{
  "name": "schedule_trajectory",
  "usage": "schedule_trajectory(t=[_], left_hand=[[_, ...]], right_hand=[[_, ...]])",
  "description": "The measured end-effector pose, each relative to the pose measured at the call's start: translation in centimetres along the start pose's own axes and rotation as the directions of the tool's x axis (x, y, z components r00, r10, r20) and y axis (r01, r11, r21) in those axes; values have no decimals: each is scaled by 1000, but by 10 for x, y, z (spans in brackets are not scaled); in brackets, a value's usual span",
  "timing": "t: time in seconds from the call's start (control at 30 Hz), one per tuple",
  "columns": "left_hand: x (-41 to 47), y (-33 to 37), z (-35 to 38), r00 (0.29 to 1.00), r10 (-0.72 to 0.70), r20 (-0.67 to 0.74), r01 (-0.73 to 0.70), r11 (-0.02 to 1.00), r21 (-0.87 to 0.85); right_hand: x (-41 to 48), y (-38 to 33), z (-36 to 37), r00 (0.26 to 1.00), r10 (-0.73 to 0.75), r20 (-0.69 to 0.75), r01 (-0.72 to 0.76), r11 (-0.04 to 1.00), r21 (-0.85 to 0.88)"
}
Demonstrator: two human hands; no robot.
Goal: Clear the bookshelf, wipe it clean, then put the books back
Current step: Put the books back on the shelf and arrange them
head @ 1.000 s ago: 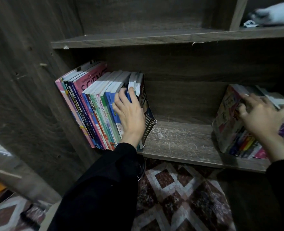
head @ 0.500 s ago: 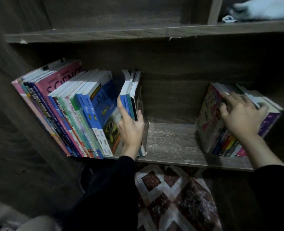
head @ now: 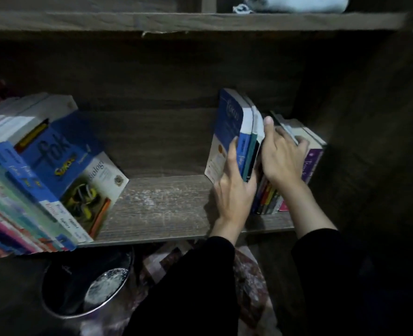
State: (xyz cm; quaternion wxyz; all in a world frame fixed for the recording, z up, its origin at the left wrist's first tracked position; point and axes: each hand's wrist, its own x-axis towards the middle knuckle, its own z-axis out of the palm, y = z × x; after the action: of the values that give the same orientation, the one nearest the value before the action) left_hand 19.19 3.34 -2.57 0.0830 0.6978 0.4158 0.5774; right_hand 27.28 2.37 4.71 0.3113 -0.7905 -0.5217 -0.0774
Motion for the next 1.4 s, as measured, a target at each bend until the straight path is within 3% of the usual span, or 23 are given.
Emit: schedule_trajectory(t=[0.07, 0.13, 0.17, 0.23, 0.3, 0.37, 0.47, 0.5, 0.57, 0.63, 0.7, 0.73, 0.83, 0.9, 1.03, 1.13, 1.23, 1.3, 1.33, 1.4], left_hand=[[-7, -11, -3, 979, -113, 169, 130, 987, -91], [-12, -25, -6, 861, -221, 458, 366, 894, -257], [-12, -31, -5, 809, -243, 535, 465, 822, -329], [4, -38, 2, 733, -312, 605, 641, 613, -461], [33, -46, 16, 672, -381, 635, 728, 497, -472], [56, -53, 30, 614, -395, 684, 768, 501, -399], [59, -76, 59, 569, -391, 723, 777, 543, -318], [58, -97, 82, 580, -385, 718, 771, 543, -331], [64, -80, 68, 587, -400, 703, 771, 541, -336], [71, -68, 58, 599, -415, 685, 779, 499, -379], [69, -55, 39, 554, -426, 715, 800, 511, -316], [66, -57, 31, 510, -405, 759, 815, 509, -277], [53, -80, 20, 280, -462, 841, 892, 449, -50], [46, -97, 19, 198, -488, 850, 898, 437, 42], [49, -95, 25, 243, -540, 806, 898, 438, 23], [57, -61, 21, 409, -511, 756, 886, 419, -196], [55, -14, -2, 568, -459, 683, 816, 419, -397], [43, -4, -20, 643, -384, 662, 730, 567, -381], [37, -3, -27, 647, -332, 687, 693, 633, -345], [27, -4, -36, 678, -309, 667, 620, 729, -291]], right_hand=[[-1, 0, -2, 999, 43, 22, -45, 994, 97], [-3, -2, -4, 997, 72, 42, -78, 986, 150], [-4, -3, -6, 996, 76, 44, -83, 982, 172], [-6, -4, -11, 996, 77, 51, -87, 971, 224], [-5, -6, -17, 988, 119, 93, -144, 928, 343], [-1, -4, -23, 973, 167, 158, -225, 835, 503], [4, -3, -34, 984, 134, 114, -176, 691, 702], [6, -7, -39, 992, 105, 71, -124, 705, 699], [12, -19, -50, 999, -42, -2, 38, 878, 477], [19, -32, -56, 968, -197, 155, 178, 976, 127], [23, -39, -59, 921, -137, 366, 155, 988, -21], [23, -38, -59, 906, -95, 413, 107, 994, -7], [19, -34, -59, 917, -81, 390, 57, 996, 73], [18, -34, -57, 921, -73, 382, 47, 996, 76], [15, -40, -60, 933, -39, 357, 38, 999, 8], [10, -50, -61, 954, -37, 298, 83, 986, -144], [1, -63, -50, 978, -145, 152, 195, 895, -401], [-14, -69, -35, 959, -279, 51, 268, 830, -490], [-24, -70, -27, 940, -341, 27, 306, 802, -514], [-43, -65, -9, 917, -392, 69, 360, 744, -562]])
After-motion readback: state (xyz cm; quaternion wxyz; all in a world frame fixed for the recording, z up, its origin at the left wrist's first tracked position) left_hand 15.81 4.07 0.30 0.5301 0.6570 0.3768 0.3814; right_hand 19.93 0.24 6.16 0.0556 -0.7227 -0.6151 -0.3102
